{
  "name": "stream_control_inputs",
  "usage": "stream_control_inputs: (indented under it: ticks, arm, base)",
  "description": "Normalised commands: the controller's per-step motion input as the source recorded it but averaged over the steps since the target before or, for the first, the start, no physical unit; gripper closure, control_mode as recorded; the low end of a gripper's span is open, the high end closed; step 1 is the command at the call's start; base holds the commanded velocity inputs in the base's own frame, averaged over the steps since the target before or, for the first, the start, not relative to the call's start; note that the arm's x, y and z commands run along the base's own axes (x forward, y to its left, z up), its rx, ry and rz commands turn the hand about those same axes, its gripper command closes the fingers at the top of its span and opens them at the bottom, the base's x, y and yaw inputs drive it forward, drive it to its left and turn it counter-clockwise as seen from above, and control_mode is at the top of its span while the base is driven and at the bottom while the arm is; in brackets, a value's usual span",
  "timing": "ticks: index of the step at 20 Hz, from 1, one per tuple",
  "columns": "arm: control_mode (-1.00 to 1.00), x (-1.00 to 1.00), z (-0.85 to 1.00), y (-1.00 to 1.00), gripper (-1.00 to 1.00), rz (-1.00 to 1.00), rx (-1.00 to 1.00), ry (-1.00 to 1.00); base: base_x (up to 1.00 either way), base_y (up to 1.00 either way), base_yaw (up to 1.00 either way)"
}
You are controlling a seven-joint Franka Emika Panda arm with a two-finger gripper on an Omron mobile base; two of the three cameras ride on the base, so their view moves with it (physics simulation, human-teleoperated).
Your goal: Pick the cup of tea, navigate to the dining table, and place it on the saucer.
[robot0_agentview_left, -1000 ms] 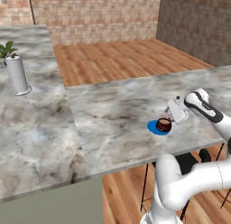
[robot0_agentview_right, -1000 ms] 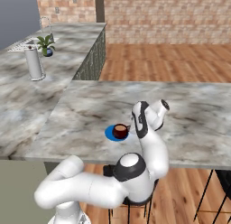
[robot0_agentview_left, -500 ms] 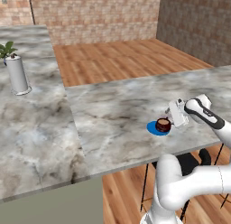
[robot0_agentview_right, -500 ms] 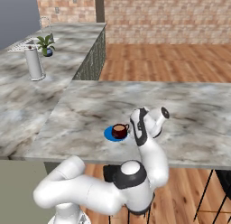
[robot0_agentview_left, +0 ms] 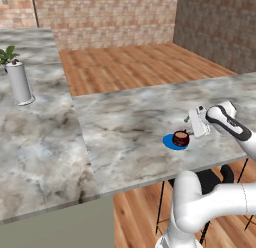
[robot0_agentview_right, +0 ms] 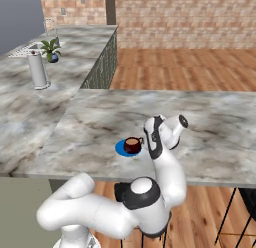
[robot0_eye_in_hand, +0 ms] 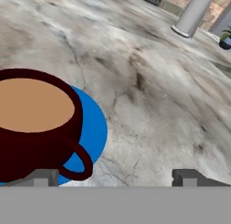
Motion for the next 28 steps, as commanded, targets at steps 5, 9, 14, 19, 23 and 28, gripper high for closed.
stream_control_inputs:
  ticks: [5,9,14,19,23,28]
  arm:
    - [-1.0,-0.16,0.35,-0.15,-1.0,0.0,0.0,0.0]
    - [-1.0,-0.45,0.55,-0.02,-1.0,0.0,0.0,0.0]
    - [-1.0,-0.66,0.58,0.0,-1.0,-0.02,0.0,0.0]
    - [-1.0,-0.76,0.46,0.07,-1.0,-0.06,0.01,0.0]
    - [-1.0,-0.74,0.41,0.34,-1.0,-0.09,0.0,0.02]
    - [-1.0,-0.65,0.37,0.51,-1.0,-0.07,0.0,0.04]
  base:
    - [0.0,0.0,0.0]
    - [0.0,0.0,0.0]
    - [0.0,0.0,0.0]
    - [0.0,0.0,0.0]
    - [0.0,0.0,0.0]
    - [0.0,0.0,0.0]
